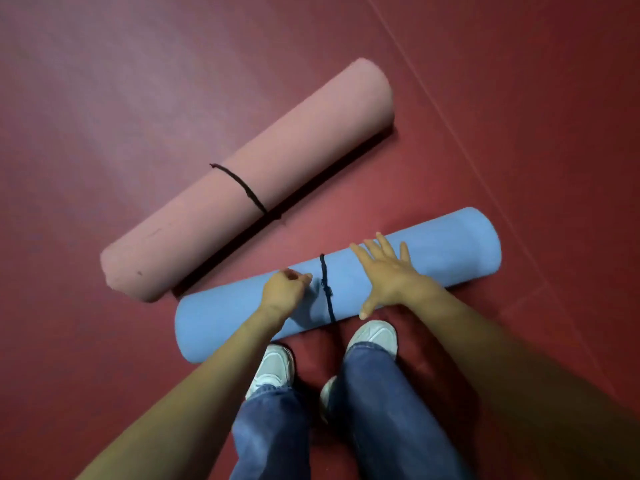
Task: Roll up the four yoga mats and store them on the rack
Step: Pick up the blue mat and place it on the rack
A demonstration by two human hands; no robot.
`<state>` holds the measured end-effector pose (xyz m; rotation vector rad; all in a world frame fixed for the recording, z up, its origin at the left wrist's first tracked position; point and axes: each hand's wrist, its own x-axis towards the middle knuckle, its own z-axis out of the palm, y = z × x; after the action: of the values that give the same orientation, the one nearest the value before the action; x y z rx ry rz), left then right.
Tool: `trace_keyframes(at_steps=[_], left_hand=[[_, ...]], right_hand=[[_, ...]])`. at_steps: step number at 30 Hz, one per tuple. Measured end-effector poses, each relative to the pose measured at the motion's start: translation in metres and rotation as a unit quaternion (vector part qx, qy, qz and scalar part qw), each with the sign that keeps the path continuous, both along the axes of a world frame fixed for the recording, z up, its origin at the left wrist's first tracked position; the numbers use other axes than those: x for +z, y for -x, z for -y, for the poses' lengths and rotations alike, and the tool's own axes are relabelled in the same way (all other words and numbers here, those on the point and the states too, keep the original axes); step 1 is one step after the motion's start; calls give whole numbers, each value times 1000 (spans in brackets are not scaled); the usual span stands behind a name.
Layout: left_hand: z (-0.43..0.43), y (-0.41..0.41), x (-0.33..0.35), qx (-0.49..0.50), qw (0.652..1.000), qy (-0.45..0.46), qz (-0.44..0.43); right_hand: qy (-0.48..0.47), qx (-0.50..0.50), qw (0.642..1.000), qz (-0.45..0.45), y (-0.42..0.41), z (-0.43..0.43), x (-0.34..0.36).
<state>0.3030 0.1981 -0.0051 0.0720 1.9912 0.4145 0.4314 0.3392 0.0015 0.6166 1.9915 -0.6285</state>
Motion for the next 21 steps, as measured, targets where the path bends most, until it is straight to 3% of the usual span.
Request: trace_keyframes(at_steps=[4, 7, 10, 12, 14, 18, 21], left_hand=[[22, -28, -30, 93, 989, -16, -117], [42, -49, -32, 139, 980, -31, -143], [53, -64, -33, 265, 961, 15, -75], [53, -69, -32, 437, 899, 17, 22], [53, -74, -35, 536, 840, 0, 83], [52, -77, -22, 567, 816, -30, 110], [50, -76, 12, 626, 768, -65, 116]], right_hand=[[-46, 155, 987, -12, 4, 17, -46], [-76, 168, 981, -60, 2, 17, -63], [-87, 184, 973, -107, -2, 15, -68], [-77, 182, 973, -115, -4, 16, -69], [-75, 178, 974, -116, -4, 18, -67], [-91, 159, 974, -136, -14, 22, -46], [-89, 104, 981, -140, -29, 22, -8]])
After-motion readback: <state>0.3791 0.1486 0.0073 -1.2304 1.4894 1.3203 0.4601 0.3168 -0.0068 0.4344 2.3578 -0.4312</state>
